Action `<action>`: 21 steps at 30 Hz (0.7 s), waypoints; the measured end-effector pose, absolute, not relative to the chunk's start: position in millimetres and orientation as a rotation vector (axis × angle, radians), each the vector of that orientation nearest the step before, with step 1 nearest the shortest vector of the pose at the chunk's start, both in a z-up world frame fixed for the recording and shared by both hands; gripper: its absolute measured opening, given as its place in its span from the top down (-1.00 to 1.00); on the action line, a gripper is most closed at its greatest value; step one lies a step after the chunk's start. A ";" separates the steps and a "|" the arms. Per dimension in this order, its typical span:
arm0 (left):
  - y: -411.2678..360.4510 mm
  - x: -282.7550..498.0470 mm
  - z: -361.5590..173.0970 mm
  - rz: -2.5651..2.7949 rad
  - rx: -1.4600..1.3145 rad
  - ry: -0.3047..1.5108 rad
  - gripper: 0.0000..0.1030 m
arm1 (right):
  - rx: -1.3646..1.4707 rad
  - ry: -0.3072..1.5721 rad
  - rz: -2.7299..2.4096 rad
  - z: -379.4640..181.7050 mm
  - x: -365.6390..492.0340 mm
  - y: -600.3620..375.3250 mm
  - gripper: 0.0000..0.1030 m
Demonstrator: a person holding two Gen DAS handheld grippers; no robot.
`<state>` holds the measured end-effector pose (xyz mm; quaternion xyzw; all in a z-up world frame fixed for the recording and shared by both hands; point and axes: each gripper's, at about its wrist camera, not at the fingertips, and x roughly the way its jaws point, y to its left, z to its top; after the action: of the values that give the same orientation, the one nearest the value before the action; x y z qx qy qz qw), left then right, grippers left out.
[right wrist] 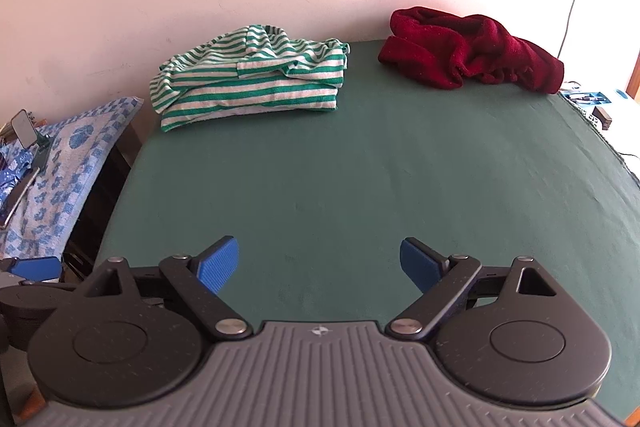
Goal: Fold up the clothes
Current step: 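Move both grippers, open, toward the crumpled dark red sweater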
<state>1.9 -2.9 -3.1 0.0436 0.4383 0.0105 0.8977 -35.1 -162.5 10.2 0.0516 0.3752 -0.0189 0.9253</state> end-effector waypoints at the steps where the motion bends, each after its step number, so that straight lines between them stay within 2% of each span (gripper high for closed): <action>1: -4.4 2.9 -4.7 0.022 0.095 0.912 -0.99 | 0.102 0.773 -0.043 8.0 -36.0 -162.6 -0.75; 5: -10.4 6.7 -11.1 0.024 0.111 0.932 -0.99 | 0.091 0.796 -0.057 -0.8 -38.0 -164.0 -0.75; 7: -13.4 8.7 -14.3 0.025 0.120 0.941 -0.99 | 0.120 0.874 -0.052 -8.5 -23.7 -174.5 -0.75; 21: -56.1 14.3 0.7 0.215 0.063 0.959 -0.99 | 0.073 0.882 0.150 -13.3 8.5 -234.4 -0.75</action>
<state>14.3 -56.1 0.7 0.0301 0.4605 0.1033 0.8811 8.5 -234.4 -13.3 0.0355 0.4263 0.0723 0.9010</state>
